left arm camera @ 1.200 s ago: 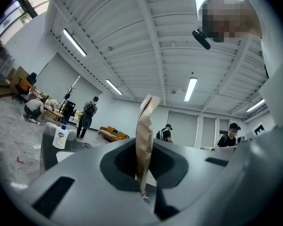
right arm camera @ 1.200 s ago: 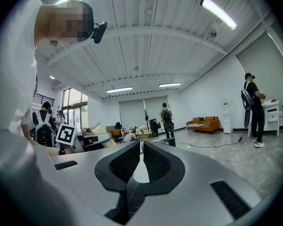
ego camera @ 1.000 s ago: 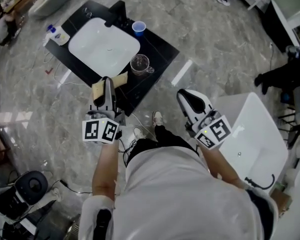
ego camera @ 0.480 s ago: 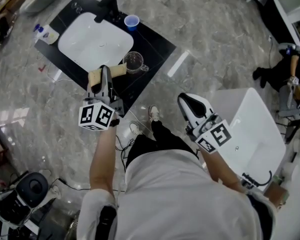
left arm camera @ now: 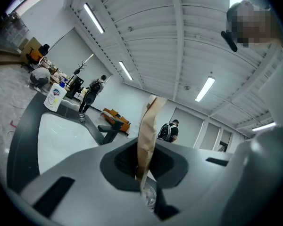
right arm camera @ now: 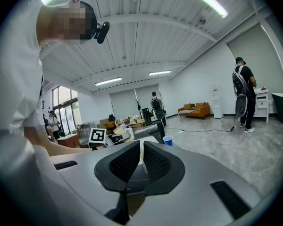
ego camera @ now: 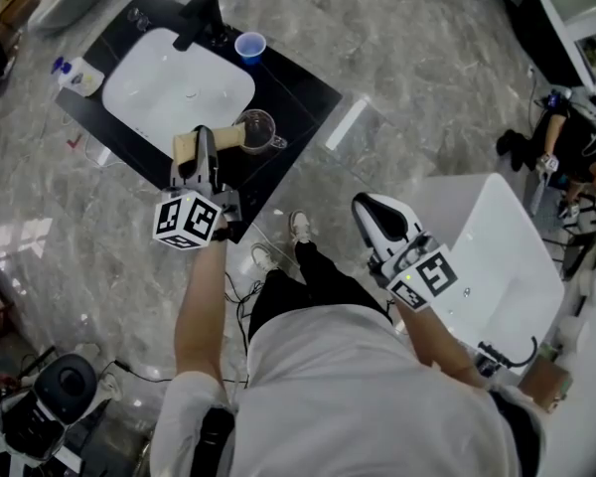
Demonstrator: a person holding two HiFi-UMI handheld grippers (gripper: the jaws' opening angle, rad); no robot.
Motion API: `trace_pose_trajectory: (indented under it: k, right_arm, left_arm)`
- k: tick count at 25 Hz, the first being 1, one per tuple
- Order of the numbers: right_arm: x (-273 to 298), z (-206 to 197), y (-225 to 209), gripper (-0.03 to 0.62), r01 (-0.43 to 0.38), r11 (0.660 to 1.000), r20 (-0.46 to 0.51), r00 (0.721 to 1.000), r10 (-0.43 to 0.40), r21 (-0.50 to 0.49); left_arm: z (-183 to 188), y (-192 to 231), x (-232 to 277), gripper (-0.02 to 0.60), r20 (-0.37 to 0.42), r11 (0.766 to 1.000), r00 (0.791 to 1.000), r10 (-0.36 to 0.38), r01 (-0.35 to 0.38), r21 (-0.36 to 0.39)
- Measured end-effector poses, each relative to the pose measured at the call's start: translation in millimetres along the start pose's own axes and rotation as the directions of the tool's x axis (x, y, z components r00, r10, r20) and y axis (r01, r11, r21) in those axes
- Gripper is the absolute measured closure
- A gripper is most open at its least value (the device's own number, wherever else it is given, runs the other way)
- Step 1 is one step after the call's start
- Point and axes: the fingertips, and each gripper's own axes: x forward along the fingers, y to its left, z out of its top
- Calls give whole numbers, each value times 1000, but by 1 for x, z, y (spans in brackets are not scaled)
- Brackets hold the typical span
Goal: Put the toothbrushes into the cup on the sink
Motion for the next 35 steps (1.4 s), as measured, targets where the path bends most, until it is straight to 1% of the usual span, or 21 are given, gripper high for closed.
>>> trace_pose_trajectory:
  k: [14,25,35]
  right_arm:
    - [3,-3,-15,546,32,999,-13,999,-32,22]
    - [4,-5,-26,546,46,998,-28,999,-45,39]
    - [13,-1,-44,546,33,998,-36,999,-32,46]
  left_arm:
    - [-41,11,23,569,-82,1000,997,-6,3,-27]
    - [-65,21,34,569,-113,996,994,-10,0,-90]
    - [-83,19,47,560,-140,994,990,-24,9,-109]
